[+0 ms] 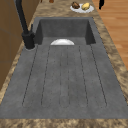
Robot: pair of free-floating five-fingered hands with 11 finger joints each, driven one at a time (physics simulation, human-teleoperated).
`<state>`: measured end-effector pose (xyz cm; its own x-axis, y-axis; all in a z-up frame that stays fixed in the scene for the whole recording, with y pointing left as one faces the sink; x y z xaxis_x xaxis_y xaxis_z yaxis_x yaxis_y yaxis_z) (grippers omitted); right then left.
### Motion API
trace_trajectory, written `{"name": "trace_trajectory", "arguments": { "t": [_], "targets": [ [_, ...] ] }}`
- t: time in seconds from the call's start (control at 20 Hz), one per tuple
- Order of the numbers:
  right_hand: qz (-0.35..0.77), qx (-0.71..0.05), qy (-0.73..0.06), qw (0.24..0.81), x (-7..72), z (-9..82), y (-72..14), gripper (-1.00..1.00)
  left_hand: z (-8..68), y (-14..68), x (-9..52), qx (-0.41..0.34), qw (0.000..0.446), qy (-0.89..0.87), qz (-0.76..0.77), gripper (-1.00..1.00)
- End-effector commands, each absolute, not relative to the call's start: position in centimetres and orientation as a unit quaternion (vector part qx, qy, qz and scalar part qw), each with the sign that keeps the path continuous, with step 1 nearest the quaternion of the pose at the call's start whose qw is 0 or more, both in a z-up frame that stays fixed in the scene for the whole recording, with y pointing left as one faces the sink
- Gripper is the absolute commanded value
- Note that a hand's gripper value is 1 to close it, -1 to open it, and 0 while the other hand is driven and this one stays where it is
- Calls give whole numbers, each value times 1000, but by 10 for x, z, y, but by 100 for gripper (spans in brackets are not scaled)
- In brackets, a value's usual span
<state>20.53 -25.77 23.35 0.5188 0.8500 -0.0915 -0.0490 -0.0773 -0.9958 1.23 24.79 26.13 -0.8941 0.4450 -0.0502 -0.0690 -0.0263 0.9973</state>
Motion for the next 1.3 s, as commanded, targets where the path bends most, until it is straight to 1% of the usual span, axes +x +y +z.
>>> {"name": "trace_trajectory", "arguments": {
  "t": [0.0,0.6,1.25],
  "targets": [
    [380,-623,-311,608,204,245,-284,-100,261,248,12,140,183,673,703,0],
    [394,-601,-289,633,177,275,-354,-100,261,248,12,140,183,673,703,0],
    [412,-569,-247,667,126,301,-420,-100,261,248,12,140,183,673,703,0]
  ]
}}
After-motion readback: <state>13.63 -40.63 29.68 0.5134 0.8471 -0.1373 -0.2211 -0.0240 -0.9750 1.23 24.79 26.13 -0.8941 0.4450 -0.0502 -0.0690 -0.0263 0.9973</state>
